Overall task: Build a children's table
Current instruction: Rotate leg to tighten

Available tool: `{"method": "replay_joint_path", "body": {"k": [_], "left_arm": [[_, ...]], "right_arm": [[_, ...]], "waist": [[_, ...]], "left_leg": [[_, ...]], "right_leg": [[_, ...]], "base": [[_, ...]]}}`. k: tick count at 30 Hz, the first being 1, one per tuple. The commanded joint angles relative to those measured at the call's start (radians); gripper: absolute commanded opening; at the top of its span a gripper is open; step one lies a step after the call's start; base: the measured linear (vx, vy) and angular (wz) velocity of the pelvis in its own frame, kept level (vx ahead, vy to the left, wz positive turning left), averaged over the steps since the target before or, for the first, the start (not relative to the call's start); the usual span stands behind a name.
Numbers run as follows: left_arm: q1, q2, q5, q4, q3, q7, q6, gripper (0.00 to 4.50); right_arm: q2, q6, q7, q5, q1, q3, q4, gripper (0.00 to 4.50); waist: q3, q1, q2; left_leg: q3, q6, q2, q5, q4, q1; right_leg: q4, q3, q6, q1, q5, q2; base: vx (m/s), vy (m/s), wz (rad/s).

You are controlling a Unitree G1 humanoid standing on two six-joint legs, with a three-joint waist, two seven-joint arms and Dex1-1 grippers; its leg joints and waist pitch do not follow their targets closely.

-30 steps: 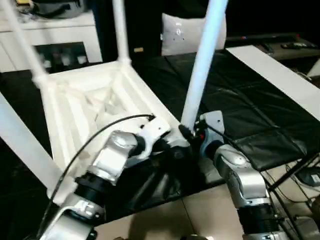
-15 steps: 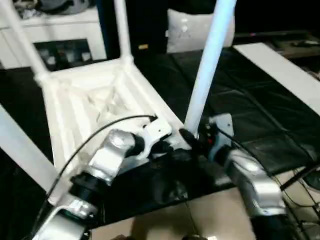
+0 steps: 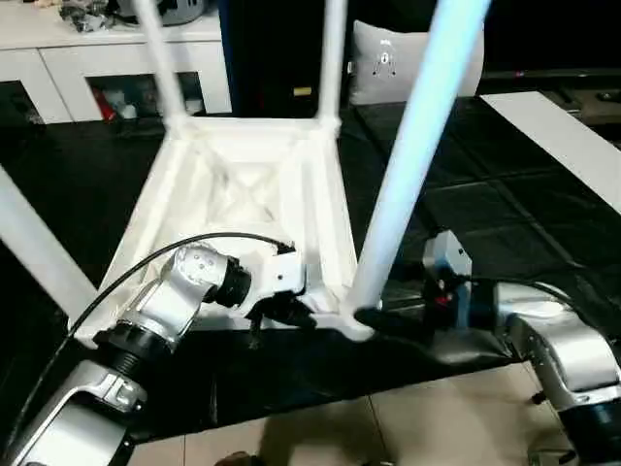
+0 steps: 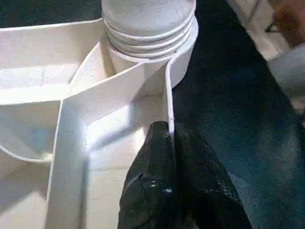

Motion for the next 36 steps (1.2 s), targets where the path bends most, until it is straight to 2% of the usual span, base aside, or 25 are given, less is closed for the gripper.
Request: {"method": "replay_joint_path", "body": {"k": [1,3,4,5,6,7,9,13,15,20,26,27,28,31,32,33,35,36], "left_arm": [[-0.032,0.005,0.004,0.003,-0.052,-0.089,-0.067,0.00],[-0.035,0.006,0.001,0.007,-0.055,-0.104,-0.076,0.00],[-0.039,0.006,-0.003,0.012,-0.055,-0.117,-0.082,0.00],[-0.042,0.009,-0.005,0.012,-0.060,-0.131,-0.089,0.00],[-0.046,0.011,-0.005,0.016,-0.064,-0.142,-0.099,0.00],[-0.048,0.011,-0.005,0.020,-0.065,-0.146,-0.105,0.00],[-0.056,0.014,-0.002,0.037,-0.073,-0.165,-0.134,0.00],[-0.060,0.014,0.000,0.045,-0.078,-0.182,-0.152,0.00],[-0.065,0.012,0.000,0.052,-0.078,-0.186,-0.156,0.00],[-0.067,0.010,-0.003,0.057,-0.076,-0.186,-0.159,0.00],[-0.066,0.010,-0.007,0.065,-0.069,-0.180,-0.169,0.00],[-0.064,0.008,-0.011,0.064,-0.063,-0.175,-0.163,0.00],[-0.061,0.005,-0.016,0.060,-0.058,-0.171,-0.153,0.00],[-0.043,-0.011,-0.032,0.023,-0.039,-0.134,-0.080,0.00],[-0.043,-0.011,-0.032,0.023,-0.039,-0.134,-0.080,0.00],[-0.033,-0.020,-0.037,-0.004,-0.025,-0.097,-0.019,0.00],[-0.022,-0.049,-0.051,-0.033,0.005,-0.027,0.058,0.00],[-0.021,-0.052,-0.052,-0.037,0.007,-0.020,0.068,0.00]], "right_arm": [[-0.016,-0.023,0.066,0.006,-0.021,0.026,0.018,4.17],[-0.014,-0.025,0.078,0.008,-0.030,0.030,0.031,4.09],[-0.012,-0.030,0.090,0.006,-0.040,0.035,0.045,3.89],[-0.015,-0.036,0.106,-0.001,-0.049,0.047,0.056,3.89],[-0.016,-0.037,0.123,-0.002,-0.060,0.057,0.069,3.74],[-0.017,-0.037,0.130,0.000,-0.065,0.061,0.075,3.66],[-0.016,-0.037,0.164,0.014,-0.087,0.075,0.099,3.53],[-0.020,-0.023,0.205,0.028,-0.097,0.088,0.106,3.21],[-0.024,-0.011,0.236,0.030,-0.102,0.104,0.108,2.87],[-0.019,-0.015,0.246,0.033,-0.110,0.110,0.122,2.53],[-0.013,0.004,0.257,0.048,-0.110,0.112,0.112,2.13],[-0.012,0.010,0.257,0.052,-0.106,0.113,0.105,2.09],[-0.012,0.016,0.257,0.058,-0.102,0.112,0.097,2.07],[0.010,0.072,0.223,0.102,-0.078,0.096,0.048,2.05],[0.010,0.072,0.223,0.102,-0.078,0.096,0.048,2.05],[0.041,0.106,0.139,0.092,-0.066,0.089,0.021,2.05],[0.085,0.135,0.025,0.054,-0.053,0.090,-0.002,2.05],[0.089,0.138,0.015,0.049,-0.052,0.091,-0.003,2.05]], "waist": [[-0.068,-0.006,-0.004],[-0.069,-0.005,-0.004],[-0.071,-0.003,-0.003],[-0.071,-0.003,-0.015],[-0.073,0.003,-0.008],[-0.072,0.003,-0.011],[-0.073,0.008,-0.008],[-0.074,0.016,-0.009],[-0.073,0.016,-0.011],[-0.072,0.015,-0.014],[-0.073,0.017,-0.017],[-0.073,0.018,-0.018],[-0.073,0.017,-0.024],[-0.072,0.020,-0.019],[-0.072,0.020,-0.019],[-0.073,0.019,-0.021],[-0.069,0.017,-0.013],[-0.066,0.011,-0.017]], "left_leg": [[-0.034,-0.004,0.074,-0.348,-0.081,0.041],[-0.032,-0.001,0.076,-0.334,-0.081,0.043],[-0.030,0.002,0.076,-0.324,-0.079,0.044],[-0.029,0.006,0.077,-0.315,-0.079,0.042],[-0.030,0.012,0.078,-0.290,-0.078,0.042],[-0.028,0.018,0.078,-0.279,-0.077,0.041],[-0.026,0.021,0.077,-0.273,-0.075,0.043],[-0.025,0.022,0.079,-0.265,-0.075,0.043],[-0.025,0.023,0.079,-0.271,-0.075,0.043],[-0.026,0.004,0.079,-0.297,-0.076,0.043],[-0.025,0.013,0.079,-0.272,-0.074,0.042],[-0.025,0.015,0.079,-0.269,-0.073,0.042],[-0.023,0.017,0.079,-0.268,-0.073,0.042],[-0.024,0.016,0.080,-0.258,-0.074,0.043],[-0.024,0.016,0.080,-0.258,-0.074,0.043],[-0.024,0.016,0.078,-0.257,-0.074,0.041],[-0.024,0.002,0.078,-0.272,-0.076,0.042],[-0.027,-0.012,0.074,-0.309,-0.077,0.043]], "right_leg": [[-0.064,0.035,-0.204,0.027,-0.313,-0.060],[-0.061,0.036,-0.212,0.026,-0.293,-0.059],[-0.058,0.035,-0.221,0.026,-0.277,-0.058],[-0.058,0.034,-0.223,0.028,-0.272,-0.058],[-0.052,0.034,-0.230,0.029,-0.252,-0.059],[-0.051,0.033,-0.233,0.029,-0.240,-0.058],[-0.050,0.032,-0.241,0.028,-0.234,-0.058],[-0.047,0.033,-0.243,0.030,-0.220,-0.058],[-0.047,0.032,-0.244,0.031,-0.232,-0.058],[-0.051,0.033,-0.234,0.028,-0.286,-0.061],[-0.048,0.033,-0.234,0.029,-0.267,-0.060],[-0.048,0.033,-0.233,0.028,-0.268,-0.061],[-0.049,0.034,-0.232,0.028,-0.274,-0.061],[-0.048,0.034,-0.229,0.028,-0.276,-0.060],[-0.048,0.034,-0.229,0.028,-0.276,-0.060],[-0.047,0.034,-0.225,0.027,-0.277,-0.059],[-0.049,0.036,-0.218,0.024,-0.299,-0.059],[-0.057,0.035,-0.208,0.020,-0.355,-0.060]], "base": [[0.000,0.000,0.00],[0.000,0.000,0.00],[0.000,0.000,0.00],[0.000,0.000,0.00],[0.000,0.000,0.00],[0.000,0.000,0.00],[0.000,0.000,0.00],[0.000,0.000,0.00],[0.000,0.000,0.00],[0.000,0.000,0.00],[0.000,0.000,0.00],[0.000,0.000,0.00],[0.000,0.000,0.00],[0.000,0.000,0.00],[0.000,0.000,0.00],[0.000,0.000,0.00],[0.000,0.000,0.00],[0.000,0.000,0.00]]}}
